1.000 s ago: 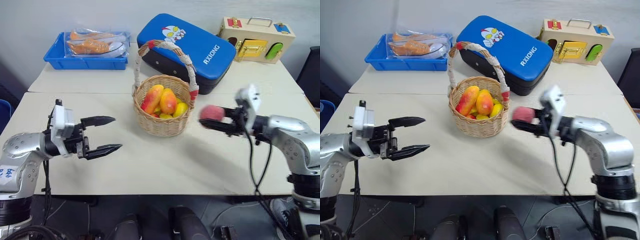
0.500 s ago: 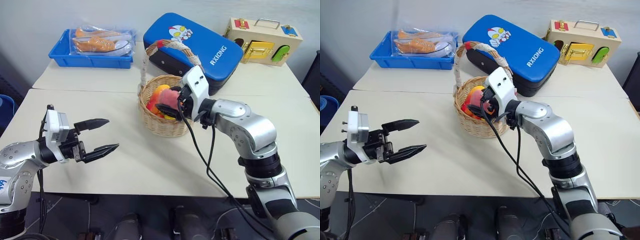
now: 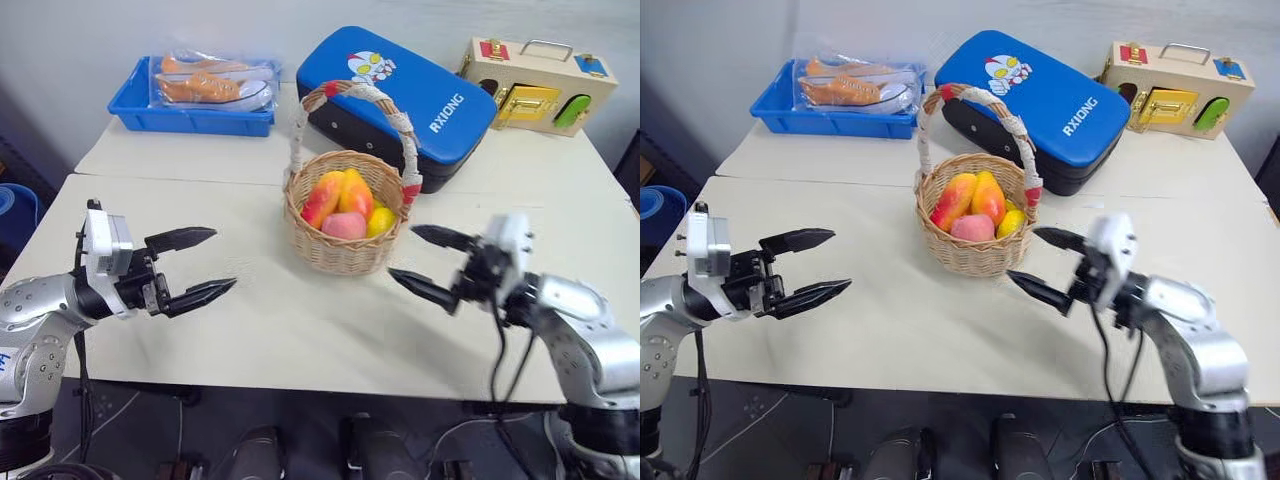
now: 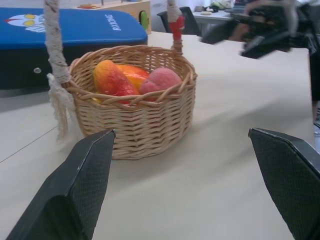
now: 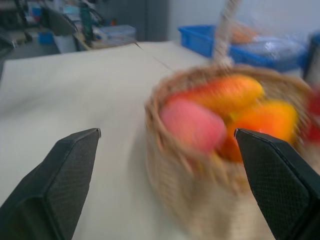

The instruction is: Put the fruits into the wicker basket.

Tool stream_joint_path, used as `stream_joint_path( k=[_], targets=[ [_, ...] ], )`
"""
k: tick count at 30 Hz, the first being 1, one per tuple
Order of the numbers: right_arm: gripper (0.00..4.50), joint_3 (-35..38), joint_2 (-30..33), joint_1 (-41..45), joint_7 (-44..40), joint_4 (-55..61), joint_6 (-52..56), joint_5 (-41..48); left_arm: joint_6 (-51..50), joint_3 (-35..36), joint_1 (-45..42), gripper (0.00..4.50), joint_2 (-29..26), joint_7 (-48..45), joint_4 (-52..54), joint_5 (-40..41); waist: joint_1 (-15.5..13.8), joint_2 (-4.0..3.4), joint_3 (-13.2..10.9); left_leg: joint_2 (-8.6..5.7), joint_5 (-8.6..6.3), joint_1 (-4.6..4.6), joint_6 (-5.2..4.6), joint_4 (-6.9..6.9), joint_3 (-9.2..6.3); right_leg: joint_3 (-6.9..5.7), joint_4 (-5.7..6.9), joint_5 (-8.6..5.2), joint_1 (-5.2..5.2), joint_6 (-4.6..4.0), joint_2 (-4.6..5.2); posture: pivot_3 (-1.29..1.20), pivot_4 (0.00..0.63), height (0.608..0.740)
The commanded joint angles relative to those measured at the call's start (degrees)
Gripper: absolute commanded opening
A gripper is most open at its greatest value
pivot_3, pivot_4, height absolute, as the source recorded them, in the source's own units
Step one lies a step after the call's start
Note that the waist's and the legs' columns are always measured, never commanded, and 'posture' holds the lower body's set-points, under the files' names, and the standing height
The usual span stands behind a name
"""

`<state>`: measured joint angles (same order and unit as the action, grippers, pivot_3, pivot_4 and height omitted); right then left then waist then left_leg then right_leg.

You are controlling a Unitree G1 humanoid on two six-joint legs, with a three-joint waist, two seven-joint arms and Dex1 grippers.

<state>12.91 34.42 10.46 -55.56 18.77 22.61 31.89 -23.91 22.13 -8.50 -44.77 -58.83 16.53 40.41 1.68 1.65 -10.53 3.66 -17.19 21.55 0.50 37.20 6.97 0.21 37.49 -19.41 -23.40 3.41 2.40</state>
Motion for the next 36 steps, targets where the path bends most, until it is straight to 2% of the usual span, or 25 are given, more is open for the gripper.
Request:
stream_joint_path(
  k=[1, 4, 8, 13, 17, 22, 25, 29, 35, 36],
  targets=[
    [4.47, 6.1, 3.2, -4.8, -7.2, -11.0, -11.4, -2.2, 4.0, 1.6, -1.7, 4.5, 0.9, -0.3, -2.0, -0.3, 0.3, 0.02, 0.0, 0.0, 0.01, -0.07, -0.02, 0.01, 0.07, 0.04, -0.03, 0.0, 0.05, 0.0, -0.01, 0.0, 0.15, 0.74],
    [4.47, 7.5, 5.1, -5.1, -12.6, -20.5, -18.5, -2.8, 3.7, 1.5, -1.2, 4.5, 0.0, -1.7, -3.5, 0.0, 0.9, -0.01, 0.0, 0.0, 0.07, -0.5, -0.09, -0.02, 0.23, 0.15, 0.0, 0.02, 0.37, -0.06, -0.05, 0.0, 0.15, 0.74],
    [4.47, 7.8, 4.0, 0.8, -11.4, -26.3, -23.8, -3.0, 2.6, 1.1, -1.1, 4.5, -0.8, -3.0, -3.9, 0.8, 1.9, -0.05, -0.1, 0.06, 0.12, -0.66, -0.02, -0.05, 0.2, 0.16, 0.09, 0.03, 0.48, -0.11, -0.11, 0.0, 0.15, 0.74],
    [4.47, 0.9, 2.5, 16.4, -12.2, -26.1, -14.2, 0.9, 0.1, -0.9, -4.3, 4.5, -1.2, -3.9, -3.7, 2.1, 2.7, -0.15, -0.1, 0.07, 0.26, -0.6, 0.25, -0.03, 0.16, 0.16, 0.23, 0.03, 0.36, -0.11, -0.12, 0.0, 0.15, 0.74],
    [4.47, -4.0, 0.5, 25.5, -12.1, -28.8, -7.1, 1.5, 0.1, -2.5, -5.9, 4.5, -0.2, -3.6, -3.3, 1.5, 2.5, -0.15, -0.1, 0.09, 0.39, -0.4, 0.52, -0.06, 0.01, 0.09, 0.38, 0.04, 0.09, -0.11, -0.11, 0.0, 0.15, 0.74],
    [4.47, -10.6, -5.1, 36.1, -10.1, -38.1, -7.6, -5.0, 1.2, -3.4, -7.0, 4.5, 0.4, -3.2, -3.7, 0.6, 2.3, -0.15, -0.1, 0.1, 0.39, -0.13, 0.53, -0.03, 0.07, 0.09, 0.39, 0.04, -0.2, -0.1, -0.1, 0.0, 0.15, 0.74],
    [4.47, -10.9, -7.8, 39.6, -9.7, -42.1, -8.5, -5.6, 1.3, -3.6, -7.2, 4.5, 0.6, -2.9, -3.5, 0.5, 2.1, -0.15, -0.1, 0.1, 0.39, -0.13, 0.52, -0.04, 0.07, 0.09, 0.38, 0.04, -0.2, -0.1, -0.1, 0.0, 0.15, 0.74],
    [3.17, -10.2, -9.3, 41.4, -10.4, -44.3, -9.1, -5.6, 0.9, -3.2, -6.5, 4.5, 0.7, -2.5, -2.5, 0.9, 1.7, -0.15, -0.1, 0.1, 0.39, -0.11, 0.51, -0.02, 0.07, 0.08, 0.38, 0.04, -0.21, -0.1, -0.08, 0.0, 0.15, 0.74],
    [1.0, -7.8, -7.7, 38.6, -12.0, -41.0, -7.8, -3.6, 0.7, -3.4, -5.7, 4.5, 0.9, -2.1, -1.8, 1.2, 1.5, -0.15, -0.1, 0.1, 0.38, -0.1, 0.5, -0.02, 0.05, 0.06, 0.39, 0.04, -0.2, -0.1, -0.07, 0.0, 0.15, 0.74],
    [0.8, -7.0, -6.8, 37.3, -12.1, -39.9, -7.9, -3.4, 0.8, -3.9, -6.2, 4.5, 1.3, -2.1, -2.2, 1.1, 1.4, -0.15, -0.1, 0.1, 0.38, -0.1, 0.5, -0.03, 0.04, 0.05, 0.39, 0.04, -0.2, -0.1, -0.07, 0.0, 0.15, 0.74]
  ],
)
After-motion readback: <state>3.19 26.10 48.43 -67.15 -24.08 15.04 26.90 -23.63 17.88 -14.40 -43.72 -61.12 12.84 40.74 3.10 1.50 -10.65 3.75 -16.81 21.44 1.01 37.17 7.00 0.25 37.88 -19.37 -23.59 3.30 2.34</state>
